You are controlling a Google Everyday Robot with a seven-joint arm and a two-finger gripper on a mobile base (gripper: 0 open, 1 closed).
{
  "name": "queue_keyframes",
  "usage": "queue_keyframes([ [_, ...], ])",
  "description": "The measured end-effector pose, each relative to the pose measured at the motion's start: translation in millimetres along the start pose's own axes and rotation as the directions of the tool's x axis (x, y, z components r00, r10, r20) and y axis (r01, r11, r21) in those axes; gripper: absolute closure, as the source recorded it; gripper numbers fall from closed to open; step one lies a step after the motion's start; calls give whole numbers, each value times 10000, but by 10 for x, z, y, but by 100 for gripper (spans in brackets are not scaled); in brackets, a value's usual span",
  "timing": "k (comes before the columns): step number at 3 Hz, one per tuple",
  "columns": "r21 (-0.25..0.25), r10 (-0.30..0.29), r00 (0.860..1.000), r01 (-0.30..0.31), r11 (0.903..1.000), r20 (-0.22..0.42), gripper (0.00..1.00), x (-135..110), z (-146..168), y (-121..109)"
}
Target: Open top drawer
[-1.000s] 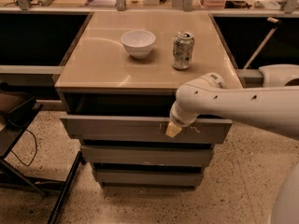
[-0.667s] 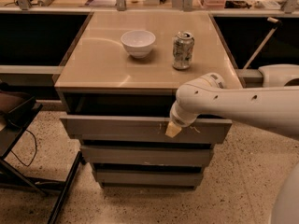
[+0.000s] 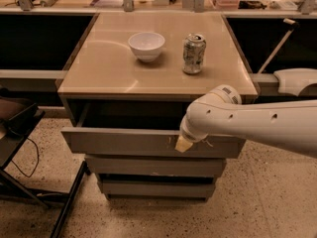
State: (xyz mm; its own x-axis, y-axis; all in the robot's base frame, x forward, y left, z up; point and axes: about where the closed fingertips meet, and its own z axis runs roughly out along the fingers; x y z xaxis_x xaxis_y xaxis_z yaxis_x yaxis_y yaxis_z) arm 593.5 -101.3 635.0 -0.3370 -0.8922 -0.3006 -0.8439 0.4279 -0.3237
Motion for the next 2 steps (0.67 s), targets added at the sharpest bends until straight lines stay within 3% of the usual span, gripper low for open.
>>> queue_keyframes([
  [2, 387, 44, 10000, -46, 9992, 46, 100, 25, -61, 117],
])
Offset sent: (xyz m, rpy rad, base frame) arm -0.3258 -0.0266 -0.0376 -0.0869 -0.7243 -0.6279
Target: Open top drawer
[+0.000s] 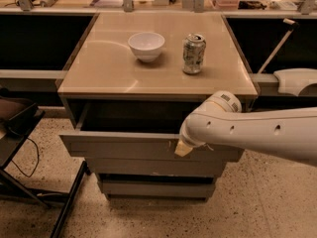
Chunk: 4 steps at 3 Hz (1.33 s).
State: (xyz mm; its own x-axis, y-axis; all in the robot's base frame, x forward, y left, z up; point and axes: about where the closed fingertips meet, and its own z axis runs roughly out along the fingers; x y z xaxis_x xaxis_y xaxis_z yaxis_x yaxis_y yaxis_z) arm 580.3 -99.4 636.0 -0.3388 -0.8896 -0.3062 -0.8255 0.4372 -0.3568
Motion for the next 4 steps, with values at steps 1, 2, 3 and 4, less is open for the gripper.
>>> queue_keyframes([
  [1, 262, 154, 9999, -155, 9995, 46, 100, 48, -37, 56],
  [2, 507, -197, 9990, 177, 9986, 406, 100, -6, -130, 175],
  [3, 508, -200, 9990, 179, 9986, 406, 100, -6, -130, 175],
  [4, 550, -567, 9980, 551, 9970, 274, 100, -29, -143, 230],
])
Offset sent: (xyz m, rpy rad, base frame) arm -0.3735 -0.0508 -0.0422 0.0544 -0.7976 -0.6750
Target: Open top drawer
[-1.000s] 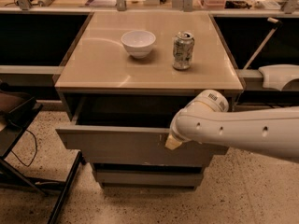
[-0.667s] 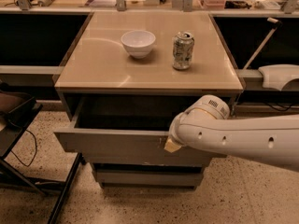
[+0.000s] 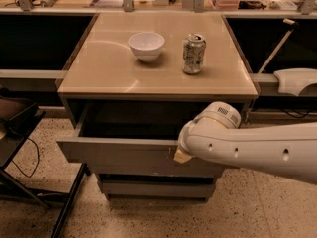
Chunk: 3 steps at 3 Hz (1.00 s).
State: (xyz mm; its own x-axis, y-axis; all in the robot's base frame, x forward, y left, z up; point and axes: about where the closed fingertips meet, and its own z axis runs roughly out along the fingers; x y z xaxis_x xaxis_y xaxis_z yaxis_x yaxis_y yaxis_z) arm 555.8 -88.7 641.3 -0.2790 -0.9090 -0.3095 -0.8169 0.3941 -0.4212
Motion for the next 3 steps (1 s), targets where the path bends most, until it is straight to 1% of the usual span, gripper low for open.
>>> queue_keyframes([
  [3, 93, -45, 9999, 43, 9999, 145, 100, 59, -90, 58],
])
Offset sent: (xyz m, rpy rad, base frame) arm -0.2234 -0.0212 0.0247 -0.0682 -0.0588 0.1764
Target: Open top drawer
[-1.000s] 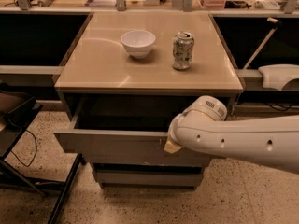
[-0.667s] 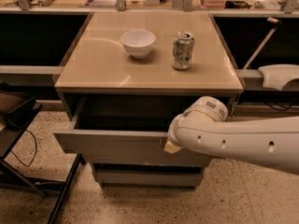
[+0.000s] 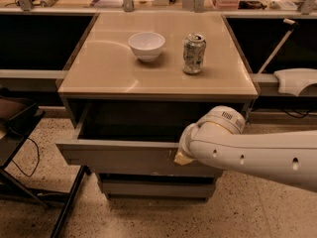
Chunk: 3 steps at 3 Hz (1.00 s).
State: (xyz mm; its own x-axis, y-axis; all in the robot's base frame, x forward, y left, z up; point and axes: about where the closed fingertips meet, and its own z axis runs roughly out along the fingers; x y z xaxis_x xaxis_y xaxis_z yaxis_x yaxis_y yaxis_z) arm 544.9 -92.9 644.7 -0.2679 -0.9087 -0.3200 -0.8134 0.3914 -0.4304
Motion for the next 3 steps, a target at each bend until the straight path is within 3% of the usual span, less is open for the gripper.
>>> queue_keyframes([
  [3, 173, -125, 9999, 124, 9998, 62, 100, 139, -212, 174],
])
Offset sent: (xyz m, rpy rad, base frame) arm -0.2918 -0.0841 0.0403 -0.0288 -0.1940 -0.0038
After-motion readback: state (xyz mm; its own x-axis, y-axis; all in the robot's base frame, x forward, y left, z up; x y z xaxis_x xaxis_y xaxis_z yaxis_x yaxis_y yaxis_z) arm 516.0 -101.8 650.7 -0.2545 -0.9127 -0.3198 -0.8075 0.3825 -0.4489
